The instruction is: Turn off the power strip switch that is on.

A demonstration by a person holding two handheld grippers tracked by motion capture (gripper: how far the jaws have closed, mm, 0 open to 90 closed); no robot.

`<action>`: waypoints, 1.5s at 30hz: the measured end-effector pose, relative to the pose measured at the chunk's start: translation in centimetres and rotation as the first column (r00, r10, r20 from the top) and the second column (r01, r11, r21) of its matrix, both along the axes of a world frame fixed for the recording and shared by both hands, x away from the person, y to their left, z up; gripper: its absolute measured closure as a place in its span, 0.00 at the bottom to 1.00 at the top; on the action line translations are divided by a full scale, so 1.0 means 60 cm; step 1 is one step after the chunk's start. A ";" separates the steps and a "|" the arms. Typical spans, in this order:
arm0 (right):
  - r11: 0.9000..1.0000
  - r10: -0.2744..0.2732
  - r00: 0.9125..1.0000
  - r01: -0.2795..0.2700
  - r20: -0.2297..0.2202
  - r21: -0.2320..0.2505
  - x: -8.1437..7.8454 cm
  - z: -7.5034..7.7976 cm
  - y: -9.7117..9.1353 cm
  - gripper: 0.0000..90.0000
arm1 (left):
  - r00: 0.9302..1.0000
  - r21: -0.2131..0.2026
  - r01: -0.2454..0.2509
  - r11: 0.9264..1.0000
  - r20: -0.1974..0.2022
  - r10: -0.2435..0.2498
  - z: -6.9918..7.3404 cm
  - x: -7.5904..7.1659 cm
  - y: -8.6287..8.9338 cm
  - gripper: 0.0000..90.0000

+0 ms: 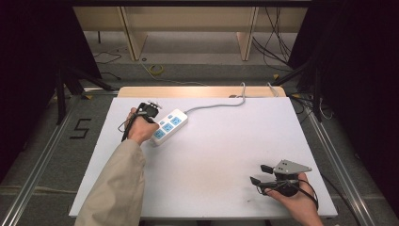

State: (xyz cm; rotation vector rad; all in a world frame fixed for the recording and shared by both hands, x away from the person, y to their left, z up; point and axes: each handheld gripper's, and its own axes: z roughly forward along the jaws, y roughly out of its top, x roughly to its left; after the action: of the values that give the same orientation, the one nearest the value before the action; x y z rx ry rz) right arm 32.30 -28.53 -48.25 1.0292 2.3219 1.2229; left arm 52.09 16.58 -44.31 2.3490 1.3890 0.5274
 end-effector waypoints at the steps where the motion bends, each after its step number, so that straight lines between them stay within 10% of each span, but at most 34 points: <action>1: 1.000 0.000 1.000 0.000 0.000 -0.001 0.000 0.000 0.000 0.40 | 1.000 -0.011 -0.004 1.000 0.001 0.004 0.000 -0.001 0.002 1.00; 31: 1.000 -0.001 1.000 0.001 0.003 0.005 0.000 0.001 0.000 0.40 | 1.000 -0.014 -0.003 1.000 -0.003 0.003 -0.002 -0.006 0.002 1.00; 39: 1.000 -0.001 1.000 0.001 0.004 0.007 -0.001 0.002 0.000 0.40 | 1.000 -0.025 -0.005 1.000 0.024 0.006 0.001 -0.015 0.011 1.00; 45: 1.000 -0.006 1.000 0.006 0.003 0.008 -0.001 0.002 -0.002 0.40 | 0.994 -0.107 0.021 0.994 0.109 -0.009 0.021 -0.046 0.018 0.87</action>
State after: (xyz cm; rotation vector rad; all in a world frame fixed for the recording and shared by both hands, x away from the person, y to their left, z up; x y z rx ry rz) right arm 32.27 -28.62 -48.14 1.0350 2.3118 1.2311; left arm 49.34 17.69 -43.06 2.2098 1.3163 0.5520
